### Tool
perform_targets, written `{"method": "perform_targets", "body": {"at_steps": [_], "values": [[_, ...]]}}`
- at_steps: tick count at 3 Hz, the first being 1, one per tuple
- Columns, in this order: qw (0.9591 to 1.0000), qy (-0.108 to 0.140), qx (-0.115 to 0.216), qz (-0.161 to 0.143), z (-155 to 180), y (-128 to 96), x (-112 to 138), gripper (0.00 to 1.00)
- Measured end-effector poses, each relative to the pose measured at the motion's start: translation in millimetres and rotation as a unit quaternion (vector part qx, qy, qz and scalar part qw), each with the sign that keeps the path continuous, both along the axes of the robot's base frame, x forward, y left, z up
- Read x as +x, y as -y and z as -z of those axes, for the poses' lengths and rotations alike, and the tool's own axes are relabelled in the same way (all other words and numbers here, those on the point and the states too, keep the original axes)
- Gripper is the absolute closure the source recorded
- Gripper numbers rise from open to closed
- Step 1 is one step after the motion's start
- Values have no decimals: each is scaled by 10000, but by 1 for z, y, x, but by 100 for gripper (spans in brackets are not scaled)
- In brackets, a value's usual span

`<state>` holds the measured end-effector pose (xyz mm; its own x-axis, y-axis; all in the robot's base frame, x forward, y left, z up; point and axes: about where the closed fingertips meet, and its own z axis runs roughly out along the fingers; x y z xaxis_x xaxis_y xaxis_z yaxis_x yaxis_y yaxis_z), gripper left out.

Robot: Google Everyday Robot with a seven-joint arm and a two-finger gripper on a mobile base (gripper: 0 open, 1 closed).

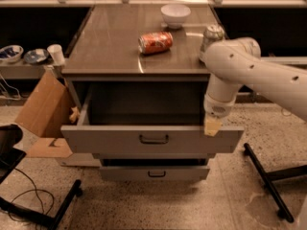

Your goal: Open top drawer

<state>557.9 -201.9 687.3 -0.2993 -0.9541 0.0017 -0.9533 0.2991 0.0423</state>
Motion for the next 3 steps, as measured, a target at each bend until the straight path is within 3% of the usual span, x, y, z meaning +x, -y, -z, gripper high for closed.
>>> {"method": "perform_targets", "body": {"at_steps": [1,3], "values": [[10000,0,0,0,1,-1,1,100],[9992,-258,8,317,-4,3,-34,100]]}}
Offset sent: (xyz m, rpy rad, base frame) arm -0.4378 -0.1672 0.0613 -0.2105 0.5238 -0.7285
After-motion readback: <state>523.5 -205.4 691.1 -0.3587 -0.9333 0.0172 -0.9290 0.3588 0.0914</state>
